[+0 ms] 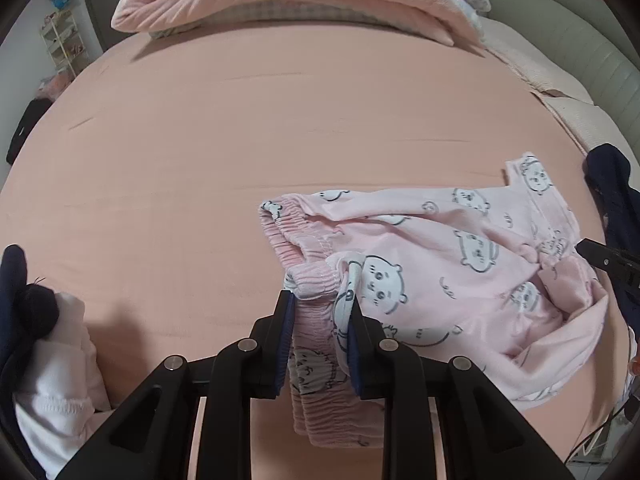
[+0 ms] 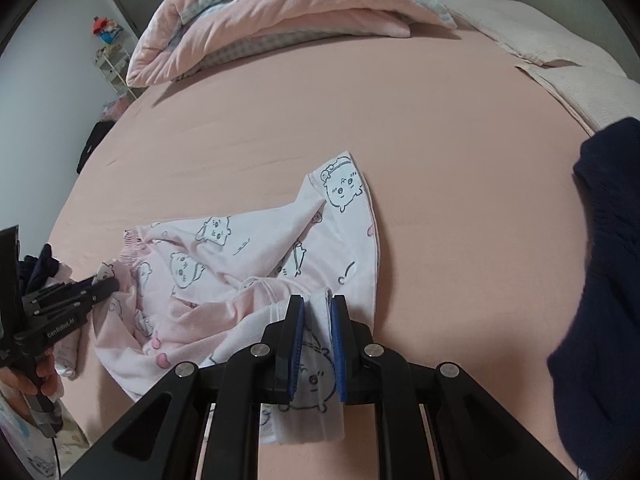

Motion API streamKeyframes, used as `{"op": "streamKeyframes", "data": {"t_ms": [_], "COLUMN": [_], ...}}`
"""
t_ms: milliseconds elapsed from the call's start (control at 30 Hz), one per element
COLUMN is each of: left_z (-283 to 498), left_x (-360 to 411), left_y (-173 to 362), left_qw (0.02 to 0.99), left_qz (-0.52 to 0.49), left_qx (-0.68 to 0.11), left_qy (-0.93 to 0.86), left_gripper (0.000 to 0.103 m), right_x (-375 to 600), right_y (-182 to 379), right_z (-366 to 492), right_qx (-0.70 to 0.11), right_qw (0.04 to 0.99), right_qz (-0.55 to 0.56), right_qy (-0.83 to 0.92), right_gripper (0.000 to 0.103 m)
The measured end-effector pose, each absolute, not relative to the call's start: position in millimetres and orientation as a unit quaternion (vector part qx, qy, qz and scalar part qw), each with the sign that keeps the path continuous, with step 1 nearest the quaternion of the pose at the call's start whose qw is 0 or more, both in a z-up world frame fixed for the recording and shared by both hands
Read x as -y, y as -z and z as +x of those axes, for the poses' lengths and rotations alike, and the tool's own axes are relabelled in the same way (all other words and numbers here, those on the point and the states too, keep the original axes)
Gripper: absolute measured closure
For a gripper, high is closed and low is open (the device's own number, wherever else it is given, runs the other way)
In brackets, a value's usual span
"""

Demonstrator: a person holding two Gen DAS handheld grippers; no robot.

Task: Fold clothes
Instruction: 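Pull the pajama pants straight with both grippers across the sheet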

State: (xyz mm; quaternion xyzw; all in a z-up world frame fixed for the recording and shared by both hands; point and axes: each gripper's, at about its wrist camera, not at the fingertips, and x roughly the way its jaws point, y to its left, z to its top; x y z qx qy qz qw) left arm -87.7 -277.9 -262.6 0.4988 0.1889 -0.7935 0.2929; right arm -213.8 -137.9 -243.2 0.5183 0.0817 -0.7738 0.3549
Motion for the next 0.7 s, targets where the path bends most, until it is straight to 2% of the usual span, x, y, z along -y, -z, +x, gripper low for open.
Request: {"op": "streamKeyframes", "data": {"t_ms": [267, 533, 633, 700], "left_z": [-96.1, -89.6, -86.1, -80.7], "left_x": [278.2, 280.5, 283.6, 284.3], "left_y": [269.7, 259.0, 254.7, 247.6], "left_qw": [0.293, 0.287, 0.282, 0.283], "left_qz": [0.508, 0.503, 0.506, 0.497], "left_qx": [-0.174, -0.209, -0.232, -0.249], "left_qy": [0.791, 0.788, 0.781, 0.781], "left_gripper": [0.082, 0.081, 0.077, 0.062], "right_x": [143.3, 144.0, 145.2, 143.8], "right_y": [253.8, 248.4, 245.7, 243.3], "right_z": [-220.7, -217.9, -216.9, -218.0], "right_qx": [-0.097, -0.104, -0.109, -0.101], "right_qw": [0.347, 0.331, 0.322, 0.317], "right_qz": [0.528, 0.530, 0.532, 0.543], "right_qy": [0.769, 0.774, 0.775, 0.771], "right_gripper": [0.091, 0.091, 0.091, 0.090]}}
